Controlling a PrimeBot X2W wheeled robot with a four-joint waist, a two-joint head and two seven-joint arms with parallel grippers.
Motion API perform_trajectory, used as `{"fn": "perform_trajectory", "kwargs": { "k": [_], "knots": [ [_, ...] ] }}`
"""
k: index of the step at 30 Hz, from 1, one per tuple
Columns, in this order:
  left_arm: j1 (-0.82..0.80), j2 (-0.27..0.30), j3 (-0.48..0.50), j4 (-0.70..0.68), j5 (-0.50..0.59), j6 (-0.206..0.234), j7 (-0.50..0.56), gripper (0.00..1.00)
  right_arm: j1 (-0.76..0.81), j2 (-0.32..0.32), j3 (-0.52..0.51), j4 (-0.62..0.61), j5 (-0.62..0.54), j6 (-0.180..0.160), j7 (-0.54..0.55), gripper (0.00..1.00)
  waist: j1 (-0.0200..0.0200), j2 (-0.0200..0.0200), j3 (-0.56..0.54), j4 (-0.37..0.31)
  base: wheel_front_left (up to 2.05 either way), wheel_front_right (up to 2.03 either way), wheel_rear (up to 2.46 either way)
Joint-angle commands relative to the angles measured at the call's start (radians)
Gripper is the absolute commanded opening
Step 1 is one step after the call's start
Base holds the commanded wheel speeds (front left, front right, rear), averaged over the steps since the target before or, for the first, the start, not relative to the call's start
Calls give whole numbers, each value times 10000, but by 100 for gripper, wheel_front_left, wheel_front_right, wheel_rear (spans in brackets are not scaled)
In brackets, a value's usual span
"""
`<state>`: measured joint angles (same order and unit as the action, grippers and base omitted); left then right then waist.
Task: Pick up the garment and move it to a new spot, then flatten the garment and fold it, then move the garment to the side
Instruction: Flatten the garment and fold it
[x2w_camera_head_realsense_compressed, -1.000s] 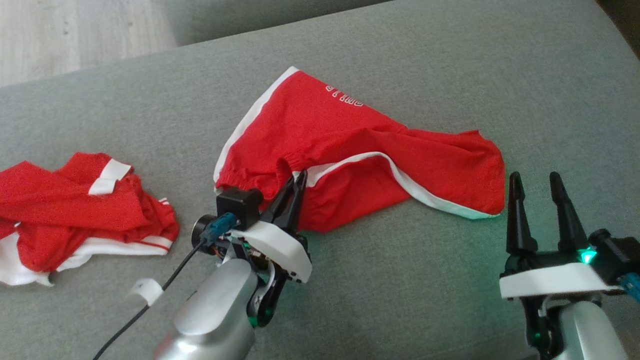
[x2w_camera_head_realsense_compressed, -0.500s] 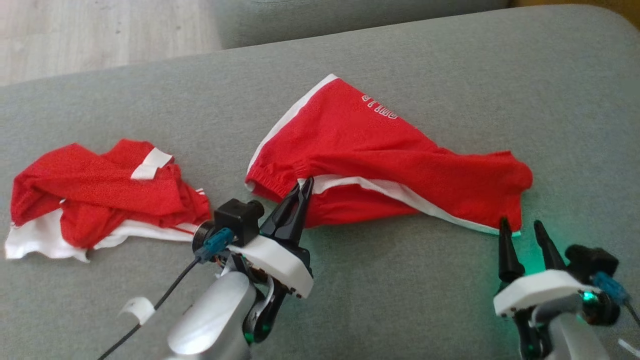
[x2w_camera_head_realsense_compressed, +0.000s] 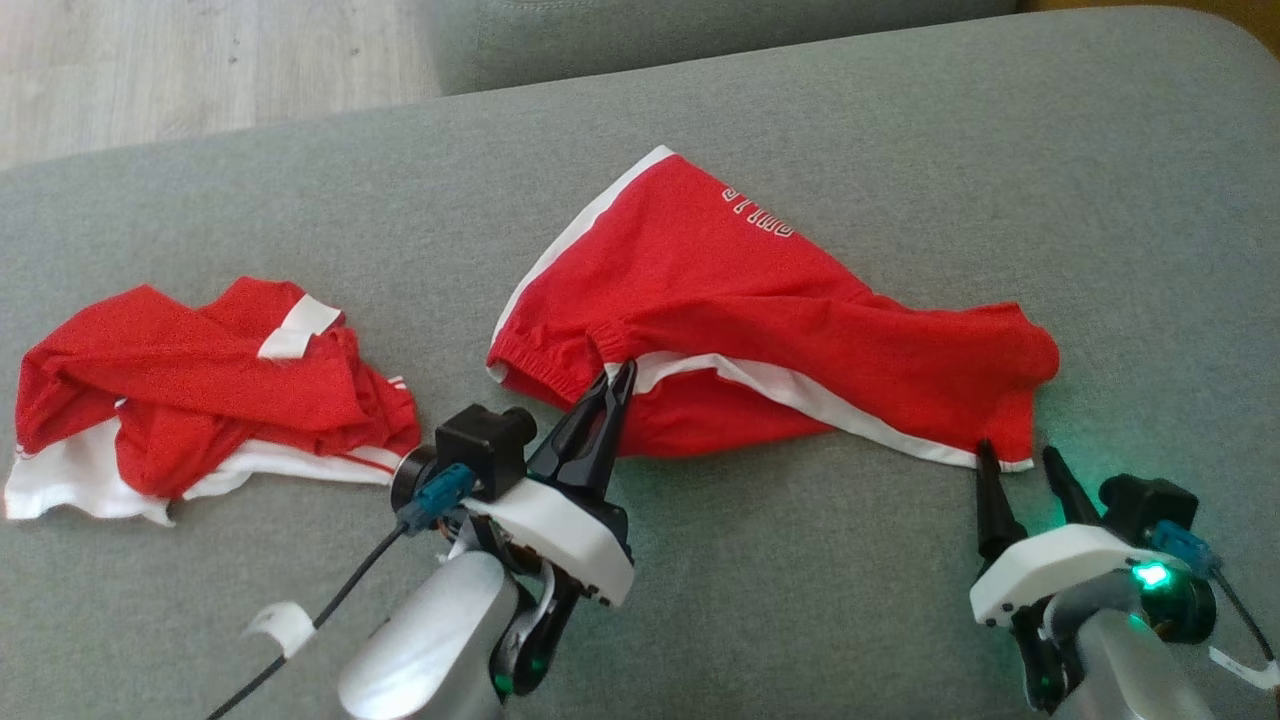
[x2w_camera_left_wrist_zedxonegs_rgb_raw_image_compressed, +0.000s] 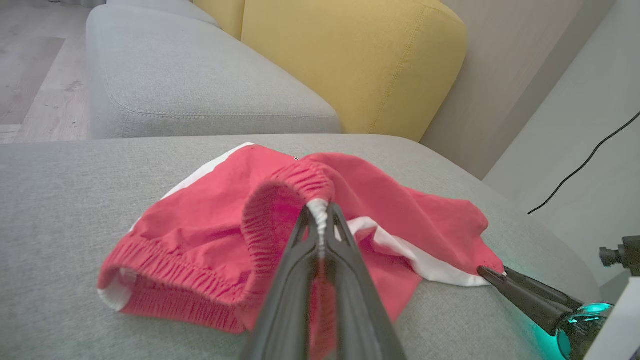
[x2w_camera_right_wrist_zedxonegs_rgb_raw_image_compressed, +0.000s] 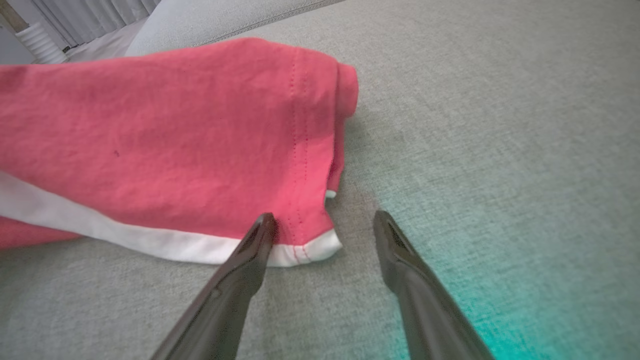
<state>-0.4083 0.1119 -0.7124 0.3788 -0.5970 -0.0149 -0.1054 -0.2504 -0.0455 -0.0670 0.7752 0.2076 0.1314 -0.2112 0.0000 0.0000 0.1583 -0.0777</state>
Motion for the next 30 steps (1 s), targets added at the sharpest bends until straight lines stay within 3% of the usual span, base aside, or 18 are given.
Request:
{"fn": "perform_trajectory", "kwargs": {
  "k": [1,5,6,8,9,15,21,30],
  "knots": [
    [-199,128,239,-366,74,84,15,0,-150,-47,304,22,-122,-7,-33,100,0,0,-11,-40,0,0,0],
    [-190,138,220,-360,45,102,15,0,-256,-47,520,186,-251,-7,-32,100,0,0,-39,-103,0,0,0],
    [-190,144,223,-353,35,110,15,0,-275,-47,620,208,-245,-7,3,84,0,0,-50,-116,0,0,0],
    [-179,182,234,-314,31,143,4,0,-281,-47,854,204,-197,-7,74,12,0,0,-94,-151,0,0,0],
    [-168,206,237,-289,36,159,-8,0,-272,-47,965,176,-132,-7,99,0,0,0,-123,-171,0,0,0],
    [-83,359,252,-164,47,250,-59,0,-128,-47,1333,-399,307,-7,66,0,0,0,-445,-290,0,0,0],
    [-181,644,290,-272,87,289,7,0,-20,-47,1463,-1982,1085,-7,414,0,0,0,-855,-375,0,0,0],
    [-2013,1475,494,-805,405,-104,836,0,-1172,-198,1016,-5249,1497,-7,2548,0,0,0,-1119,-323,0,0,0]
  ]
}}
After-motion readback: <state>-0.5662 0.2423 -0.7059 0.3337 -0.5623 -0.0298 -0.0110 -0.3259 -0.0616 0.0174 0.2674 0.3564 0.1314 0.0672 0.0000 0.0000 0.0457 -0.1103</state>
